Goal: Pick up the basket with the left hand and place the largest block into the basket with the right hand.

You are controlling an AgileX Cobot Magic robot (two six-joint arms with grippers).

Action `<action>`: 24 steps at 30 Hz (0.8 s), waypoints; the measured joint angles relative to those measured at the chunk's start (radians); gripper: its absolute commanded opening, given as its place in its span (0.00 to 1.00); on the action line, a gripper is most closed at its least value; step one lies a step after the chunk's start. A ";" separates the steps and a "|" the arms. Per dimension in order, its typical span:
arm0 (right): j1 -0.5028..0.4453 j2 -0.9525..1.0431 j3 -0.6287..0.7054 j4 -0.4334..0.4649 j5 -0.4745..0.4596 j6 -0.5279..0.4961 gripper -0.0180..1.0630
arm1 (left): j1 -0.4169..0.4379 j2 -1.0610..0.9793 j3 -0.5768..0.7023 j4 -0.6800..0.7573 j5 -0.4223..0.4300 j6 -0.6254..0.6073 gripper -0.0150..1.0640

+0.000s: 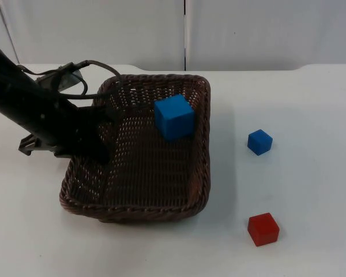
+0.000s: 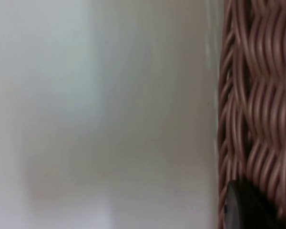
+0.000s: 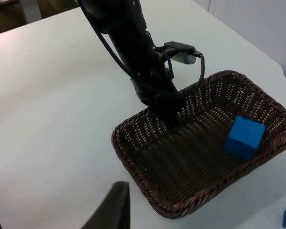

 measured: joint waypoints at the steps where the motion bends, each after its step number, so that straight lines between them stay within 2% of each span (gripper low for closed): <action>1: 0.000 0.000 0.000 0.000 0.000 0.000 0.99 | 0.000 0.000 0.000 0.000 0.000 0.000 0.23; 4: 0.000 0.000 0.000 0.000 0.000 0.000 0.99 | 0.000 0.000 -0.001 -0.008 0.002 0.000 0.46; 5: 0.000 0.000 0.000 0.000 0.000 0.000 0.99 | 0.000 0.000 -0.005 -0.012 0.004 0.000 0.46; 9: 0.000 0.000 0.000 0.000 0.000 -0.002 0.99 | 0.000 0.000 -0.005 -0.018 0.004 0.000 0.68; 24: 0.000 0.000 0.000 0.000 0.000 -0.005 0.99 | 0.000 -0.073 -0.005 0.001 0.029 0.005 0.69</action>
